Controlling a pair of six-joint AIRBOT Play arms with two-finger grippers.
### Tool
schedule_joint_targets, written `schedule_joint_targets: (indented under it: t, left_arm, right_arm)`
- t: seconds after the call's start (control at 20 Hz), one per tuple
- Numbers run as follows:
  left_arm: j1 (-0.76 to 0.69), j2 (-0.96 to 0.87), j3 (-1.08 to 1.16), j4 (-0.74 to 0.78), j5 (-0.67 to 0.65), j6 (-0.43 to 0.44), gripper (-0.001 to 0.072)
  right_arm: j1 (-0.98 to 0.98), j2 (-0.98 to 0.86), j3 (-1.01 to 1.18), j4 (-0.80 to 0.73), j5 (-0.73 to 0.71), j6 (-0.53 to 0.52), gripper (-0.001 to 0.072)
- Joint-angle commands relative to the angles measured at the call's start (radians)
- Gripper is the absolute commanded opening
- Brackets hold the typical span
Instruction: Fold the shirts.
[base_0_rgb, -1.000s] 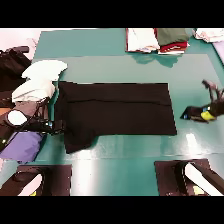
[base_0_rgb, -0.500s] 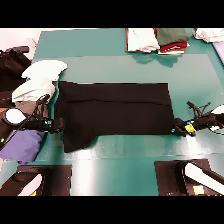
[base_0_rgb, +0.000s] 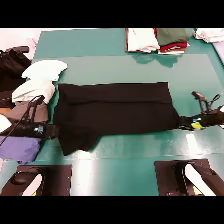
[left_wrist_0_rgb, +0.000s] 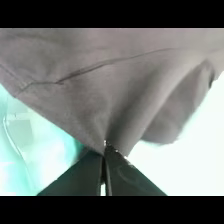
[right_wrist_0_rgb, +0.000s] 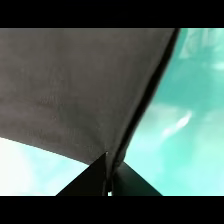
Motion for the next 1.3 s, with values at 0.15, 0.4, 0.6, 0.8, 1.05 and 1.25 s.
schedule_joint_targets:
  t: [0.15,0.4,0.6,0.8,1.05,1.25]
  left_arm:
    - [0.000,0.077,0.090,-0.020,-0.069,-0.012,0.0023]
    - [0.000,-0.151,0.189,-0.010,0.176,0.068,0.0023]
    - [0.000,-0.425,0.298,0.017,0.344,0.096,0.0024]
    - [0.000,-0.622,0.390,0.031,0.409,0.102,0.0025]
    - [0.000,-0.666,0.408,0.026,0.503,0.093,0.0295]
    - [0.000,-0.666,0.493,0.024,0.405,0.063,0.0343]
  right_arm:
    - [0.004,0.134,0.121,-0.099,0.080,0.035,0.0015]
    - [0.069,-0.082,0.257,-0.083,-0.036,0.037,0.0014]
    - [0.156,-0.352,0.438,-0.081,-0.102,0.075,0.0014]
    - [0.200,-0.568,0.606,-0.072,-0.102,0.084,0.0015]
    - [0.203,-0.718,0.757,0.032,-0.098,0.080,0.0054]
    - [0.164,-0.732,0.811,0.079,-0.068,-0.043,0.0378]
